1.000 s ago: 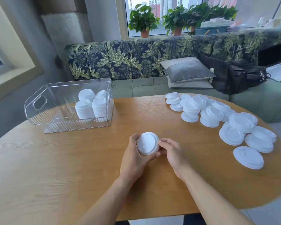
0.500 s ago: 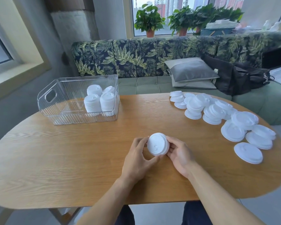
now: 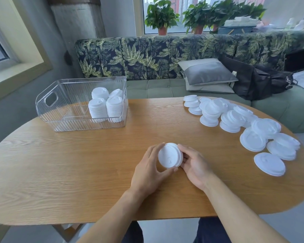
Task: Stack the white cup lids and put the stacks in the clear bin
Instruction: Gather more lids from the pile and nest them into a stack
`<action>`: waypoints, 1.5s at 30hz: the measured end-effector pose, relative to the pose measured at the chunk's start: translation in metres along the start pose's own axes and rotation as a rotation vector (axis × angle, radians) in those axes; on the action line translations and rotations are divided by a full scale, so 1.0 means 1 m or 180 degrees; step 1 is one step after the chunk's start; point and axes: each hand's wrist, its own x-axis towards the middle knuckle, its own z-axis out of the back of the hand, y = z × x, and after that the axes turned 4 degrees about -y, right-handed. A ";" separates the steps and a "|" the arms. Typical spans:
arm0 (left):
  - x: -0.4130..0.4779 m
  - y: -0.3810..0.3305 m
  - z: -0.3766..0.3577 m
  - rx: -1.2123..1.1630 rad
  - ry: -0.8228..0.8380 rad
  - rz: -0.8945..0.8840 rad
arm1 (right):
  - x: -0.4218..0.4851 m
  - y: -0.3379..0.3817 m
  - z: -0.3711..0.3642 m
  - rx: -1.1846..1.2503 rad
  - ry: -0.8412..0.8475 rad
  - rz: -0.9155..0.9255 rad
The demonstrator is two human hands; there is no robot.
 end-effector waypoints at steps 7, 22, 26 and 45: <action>-0.001 0.000 -0.001 -0.0257 0.0002 0.0095 | -0.002 0.002 0.002 0.0155 -0.0115 -0.0042; -0.004 -0.006 0.003 -0.0187 -0.0567 0.0164 | -0.003 0.003 0.002 0.0243 -0.0288 -0.0158; -0.004 -0.006 0.002 -0.0020 -0.0608 0.0141 | -0.002 0.000 -0.001 0.0237 -0.0432 -0.0144; 0.000 -0.006 0.003 -0.0434 -0.0306 0.0888 | -0.009 -0.010 -0.012 0.0291 0.0038 -0.0088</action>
